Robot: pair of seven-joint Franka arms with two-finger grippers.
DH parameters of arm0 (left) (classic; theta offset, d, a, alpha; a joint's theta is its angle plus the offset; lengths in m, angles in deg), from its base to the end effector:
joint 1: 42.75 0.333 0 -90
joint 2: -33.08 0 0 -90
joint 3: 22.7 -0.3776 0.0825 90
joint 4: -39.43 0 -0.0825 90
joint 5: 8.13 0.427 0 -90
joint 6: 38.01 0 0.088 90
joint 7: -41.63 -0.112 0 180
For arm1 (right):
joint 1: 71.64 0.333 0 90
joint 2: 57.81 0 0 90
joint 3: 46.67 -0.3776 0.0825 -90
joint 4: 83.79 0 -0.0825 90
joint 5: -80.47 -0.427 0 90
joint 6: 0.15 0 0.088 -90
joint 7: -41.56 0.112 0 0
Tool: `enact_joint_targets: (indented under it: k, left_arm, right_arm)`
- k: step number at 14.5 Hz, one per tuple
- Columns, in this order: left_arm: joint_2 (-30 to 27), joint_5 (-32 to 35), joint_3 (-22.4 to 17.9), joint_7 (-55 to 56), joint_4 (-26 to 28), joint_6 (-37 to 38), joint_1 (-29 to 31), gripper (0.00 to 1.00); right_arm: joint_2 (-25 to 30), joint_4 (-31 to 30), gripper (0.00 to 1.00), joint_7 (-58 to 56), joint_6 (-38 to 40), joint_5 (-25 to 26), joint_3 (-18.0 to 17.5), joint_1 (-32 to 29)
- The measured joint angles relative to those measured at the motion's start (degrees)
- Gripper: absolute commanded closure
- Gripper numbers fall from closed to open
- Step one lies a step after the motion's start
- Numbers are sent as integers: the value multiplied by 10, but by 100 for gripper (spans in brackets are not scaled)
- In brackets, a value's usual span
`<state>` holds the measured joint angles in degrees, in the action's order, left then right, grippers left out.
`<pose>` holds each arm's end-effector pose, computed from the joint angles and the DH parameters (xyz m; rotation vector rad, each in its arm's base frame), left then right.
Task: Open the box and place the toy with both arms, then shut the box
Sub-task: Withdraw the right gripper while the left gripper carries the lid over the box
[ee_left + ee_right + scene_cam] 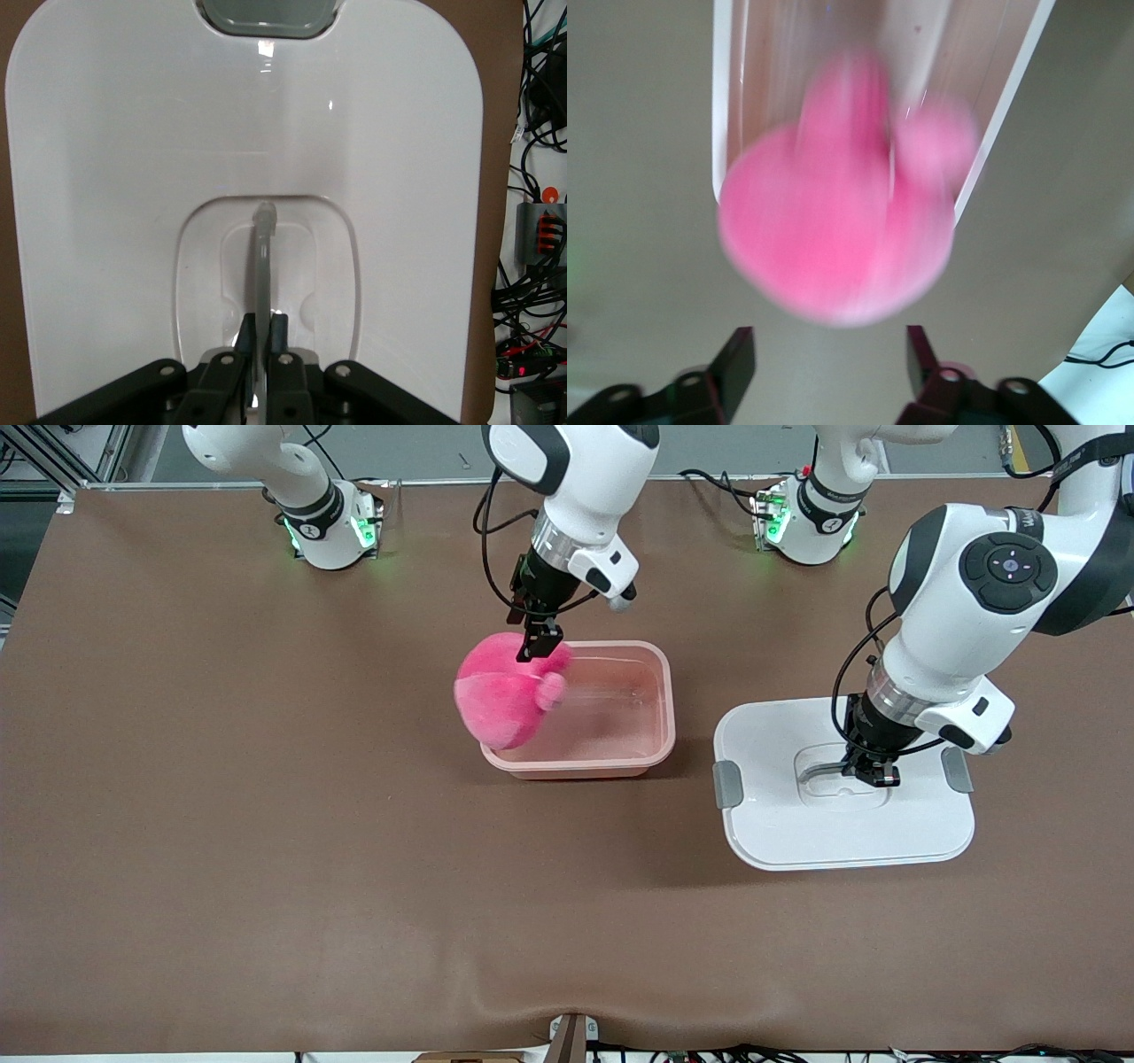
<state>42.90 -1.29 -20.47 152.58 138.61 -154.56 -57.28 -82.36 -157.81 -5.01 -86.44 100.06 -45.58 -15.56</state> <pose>0.6521 -0.1870 0.5310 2.1336 2.1937 0.2317 0.4485 0.5767 0.5391 1.7315 2.1557 -0.2603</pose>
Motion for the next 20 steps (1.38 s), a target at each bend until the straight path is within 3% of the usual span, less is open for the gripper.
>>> enact_joint_targets:
  k: [6,9,15,20]
  left_arm:
    - [0,0,0,0,1,0,0,100]
    - [0,0,1,0,2,0,0,100]
    - [0,-14,22,6,5,0,-3,100]
    - [6,-18,58,54,2,-2,-8,100]
  right_arm:
    - [63,8,0,2,44,-29,14,-26]
    - [88,7,0,-2,66,-60,18,-125]
    - [89,6,0,-7,55,-74,22,-333]
    - [127,-14,0,-10,56,-86,21,-433]
